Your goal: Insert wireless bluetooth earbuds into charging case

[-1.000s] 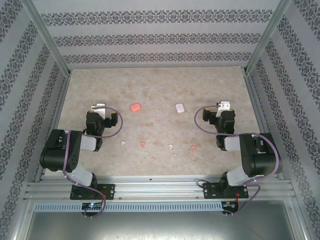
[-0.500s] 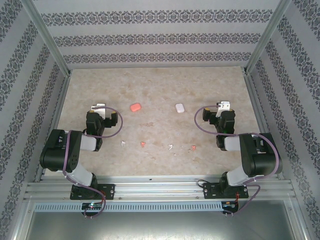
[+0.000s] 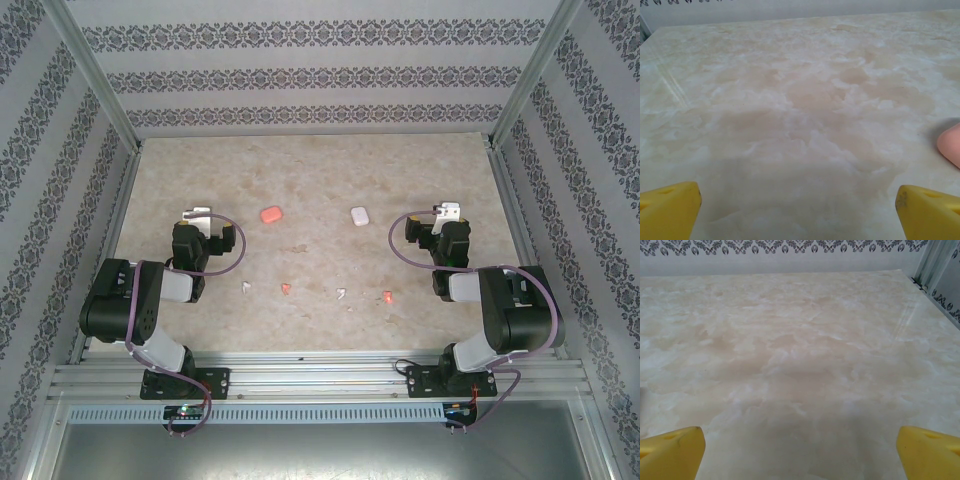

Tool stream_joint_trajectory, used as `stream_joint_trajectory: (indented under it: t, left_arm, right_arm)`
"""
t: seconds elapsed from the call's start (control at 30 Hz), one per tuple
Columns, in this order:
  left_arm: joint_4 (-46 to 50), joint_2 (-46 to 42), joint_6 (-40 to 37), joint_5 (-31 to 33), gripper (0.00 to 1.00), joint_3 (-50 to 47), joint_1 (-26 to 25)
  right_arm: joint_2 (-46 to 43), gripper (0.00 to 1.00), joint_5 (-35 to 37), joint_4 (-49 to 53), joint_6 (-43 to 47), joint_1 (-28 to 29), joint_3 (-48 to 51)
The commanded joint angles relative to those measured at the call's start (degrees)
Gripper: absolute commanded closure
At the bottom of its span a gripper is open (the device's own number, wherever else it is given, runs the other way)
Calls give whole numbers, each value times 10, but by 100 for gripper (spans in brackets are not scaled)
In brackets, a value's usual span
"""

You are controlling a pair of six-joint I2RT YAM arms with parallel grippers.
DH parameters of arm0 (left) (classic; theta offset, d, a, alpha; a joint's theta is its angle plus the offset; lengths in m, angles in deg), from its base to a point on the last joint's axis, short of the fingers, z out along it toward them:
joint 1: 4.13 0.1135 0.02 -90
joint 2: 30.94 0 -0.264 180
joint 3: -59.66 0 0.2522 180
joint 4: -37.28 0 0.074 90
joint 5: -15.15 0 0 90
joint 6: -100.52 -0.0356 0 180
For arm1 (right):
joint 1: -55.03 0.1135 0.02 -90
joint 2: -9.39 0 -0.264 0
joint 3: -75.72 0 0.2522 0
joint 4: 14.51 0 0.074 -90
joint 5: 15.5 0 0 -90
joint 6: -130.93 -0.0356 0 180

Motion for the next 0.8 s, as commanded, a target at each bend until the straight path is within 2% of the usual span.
stream_joint_trajectory:
  t: [0.0, 0.23, 0.47, 0.63, 0.77]
  left_arm:
    - [-2, -5, 4, -10, 0, 4, 6]
    - [-17, -5, 10, 1, 0, -4, 6]
    - [-37, -25, 13, 8, 0, -22, 6]
    - [44, -87, 11, 5, 0, -7, 6]
    - [160, -168, 17, -5, 0, 24, 6]
  right_arm:
    - [-6, 2, 1, -4, 5, -4, -8]
    - [-7, 2, -8, -4, 8, -4, -8]
    - [-40, 2, -45, 80, 22, -3, -41]
    - [-93, 2, -43, 240, 2, 1, -94]
    - [-111, 2, -40, 360, -24, 24, -148]
